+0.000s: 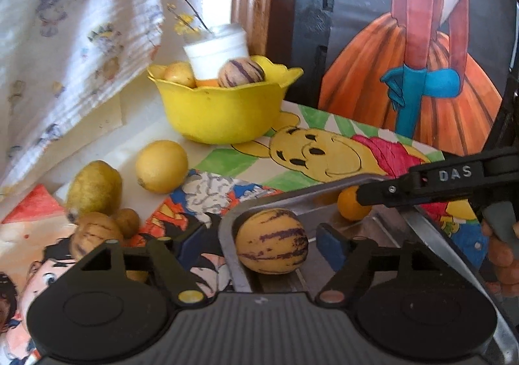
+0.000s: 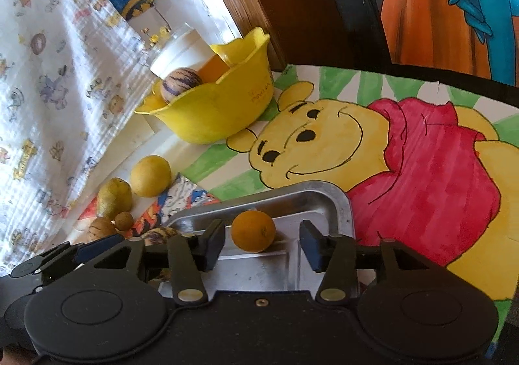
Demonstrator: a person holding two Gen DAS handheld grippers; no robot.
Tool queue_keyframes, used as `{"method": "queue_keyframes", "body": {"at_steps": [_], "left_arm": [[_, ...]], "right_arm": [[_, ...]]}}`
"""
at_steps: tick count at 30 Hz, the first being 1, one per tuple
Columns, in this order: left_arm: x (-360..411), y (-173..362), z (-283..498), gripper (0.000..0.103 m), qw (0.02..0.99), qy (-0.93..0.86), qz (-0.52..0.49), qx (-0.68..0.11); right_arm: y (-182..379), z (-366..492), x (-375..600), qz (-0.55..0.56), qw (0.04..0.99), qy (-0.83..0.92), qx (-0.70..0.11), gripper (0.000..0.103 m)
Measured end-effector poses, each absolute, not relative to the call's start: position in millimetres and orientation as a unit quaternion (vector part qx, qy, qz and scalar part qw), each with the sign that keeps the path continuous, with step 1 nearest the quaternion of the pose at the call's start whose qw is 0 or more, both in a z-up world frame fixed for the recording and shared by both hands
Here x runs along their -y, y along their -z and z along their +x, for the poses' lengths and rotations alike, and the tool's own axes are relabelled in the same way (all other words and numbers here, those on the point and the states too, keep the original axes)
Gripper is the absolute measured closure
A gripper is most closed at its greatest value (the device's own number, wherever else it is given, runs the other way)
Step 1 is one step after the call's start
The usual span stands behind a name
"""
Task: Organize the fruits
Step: 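Lower the tangerine onto the metal tray with the right gripper while the left sets the melon beside it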
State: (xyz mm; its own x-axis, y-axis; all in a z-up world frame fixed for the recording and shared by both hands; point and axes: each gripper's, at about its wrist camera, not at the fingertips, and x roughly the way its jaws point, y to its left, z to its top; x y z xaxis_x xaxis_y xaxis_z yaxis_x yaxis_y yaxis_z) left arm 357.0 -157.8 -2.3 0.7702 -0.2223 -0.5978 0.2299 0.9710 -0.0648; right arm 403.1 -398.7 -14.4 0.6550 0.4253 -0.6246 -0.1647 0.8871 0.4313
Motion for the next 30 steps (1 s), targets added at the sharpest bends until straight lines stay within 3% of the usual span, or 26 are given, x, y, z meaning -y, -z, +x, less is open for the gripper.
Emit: {"method": "queue_keyframes", "body": {"at_steps": [5,14,20,30], "left_arm": [[144,-17,335,0.002,0.952,0.090,-0.005,-0.294],[121,-60,272,0.000,0.963,0.067,-0.023,-0.261],[104,-85,224,0.000,0.966,0.065,-0.050,-0.247],[78,-95,147,0.000,0.964,0.066,-0.060,-0.251]], "right_arm": [[-7,380,400,0.166,0.901,-0.169,-0.363,0.029],[-56,304,391,0.114,0.928,-0.177,-0.308,0.008],[-82,241,379,0.069,0.948,-0.175,-0.258,0.001],[-92,145,356,0.037,0.949,-0.181,-0.254,0.001]]}}
